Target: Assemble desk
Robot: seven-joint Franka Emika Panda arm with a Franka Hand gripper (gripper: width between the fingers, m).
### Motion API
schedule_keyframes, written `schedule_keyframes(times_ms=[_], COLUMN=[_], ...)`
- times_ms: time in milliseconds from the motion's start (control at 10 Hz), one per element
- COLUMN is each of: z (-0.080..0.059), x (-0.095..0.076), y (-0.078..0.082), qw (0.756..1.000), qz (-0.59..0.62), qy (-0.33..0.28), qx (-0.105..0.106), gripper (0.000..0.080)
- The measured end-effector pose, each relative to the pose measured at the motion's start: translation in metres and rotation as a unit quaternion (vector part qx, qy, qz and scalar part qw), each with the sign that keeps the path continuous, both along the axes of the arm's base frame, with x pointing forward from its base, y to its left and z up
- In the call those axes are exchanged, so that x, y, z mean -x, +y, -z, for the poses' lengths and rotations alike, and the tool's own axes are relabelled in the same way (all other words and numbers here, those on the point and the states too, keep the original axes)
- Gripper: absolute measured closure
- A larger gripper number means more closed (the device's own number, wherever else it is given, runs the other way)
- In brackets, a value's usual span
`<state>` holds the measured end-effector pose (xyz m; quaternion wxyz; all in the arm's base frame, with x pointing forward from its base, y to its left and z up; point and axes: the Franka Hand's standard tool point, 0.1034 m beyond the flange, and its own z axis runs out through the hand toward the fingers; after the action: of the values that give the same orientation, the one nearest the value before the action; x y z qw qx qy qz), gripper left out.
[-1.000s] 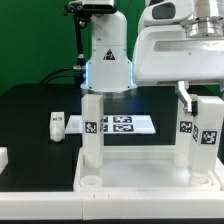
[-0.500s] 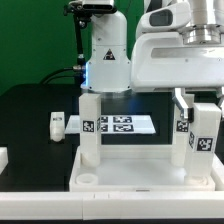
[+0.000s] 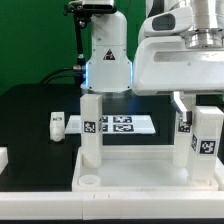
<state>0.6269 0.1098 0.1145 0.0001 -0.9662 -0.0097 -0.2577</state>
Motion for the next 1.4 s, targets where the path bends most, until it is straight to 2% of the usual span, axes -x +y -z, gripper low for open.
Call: schedule_keyframes(times_ms=[100, 300, 400, 500, 600, 700, 800, 900, 1000, 1100, 1300, 1400], z=[0.001, -0.005, -0.006, -0.006, -0.003, -0.003, -0.004, -0.004, -0.003, -0.003, -0.003, -0.002], x=[-0.001, -0.013, -0.014, -0.014, -0.004, -0.002, -0.005, -0.005, -0.005, -0.005, -0.005, -0.005], y=[-0.002, -0.007, -0.001, 0.003, 0.003, 0.002, 0.001, 0.001, 0.001, 0.001, 0.001, 0.003], qw=[1.0, 0.997, 0.993, 0.991, 0.983, 0.977, 0.976, 0.976, 0.976, 0.974, 0.965, 0.951], qz=[0.005, 0.025, 0.027, 0.024, 0.029, 0.032, 0.038, 0.045, 0.045, 0.075, 0.146, 0.216], qy=[0.021, 0.075, 0.114, 0.129, 0.183, 0.211, 0.215, 0.213, 0.213, 0.214, 0.213, 0.208], qx=[-0.001, -0.013, -0.016, -0.016, -0.017, -0.017, -0.019, -0.021, -0.021, -0.031, -0.054, -0.077], gripper=[0.019, 0.0161, 0.0152, 0.0152, 0.0151, 0.0151, 0.0151, 0.0233, 0.0416, 0.0514, 0.0514, 0.0514])
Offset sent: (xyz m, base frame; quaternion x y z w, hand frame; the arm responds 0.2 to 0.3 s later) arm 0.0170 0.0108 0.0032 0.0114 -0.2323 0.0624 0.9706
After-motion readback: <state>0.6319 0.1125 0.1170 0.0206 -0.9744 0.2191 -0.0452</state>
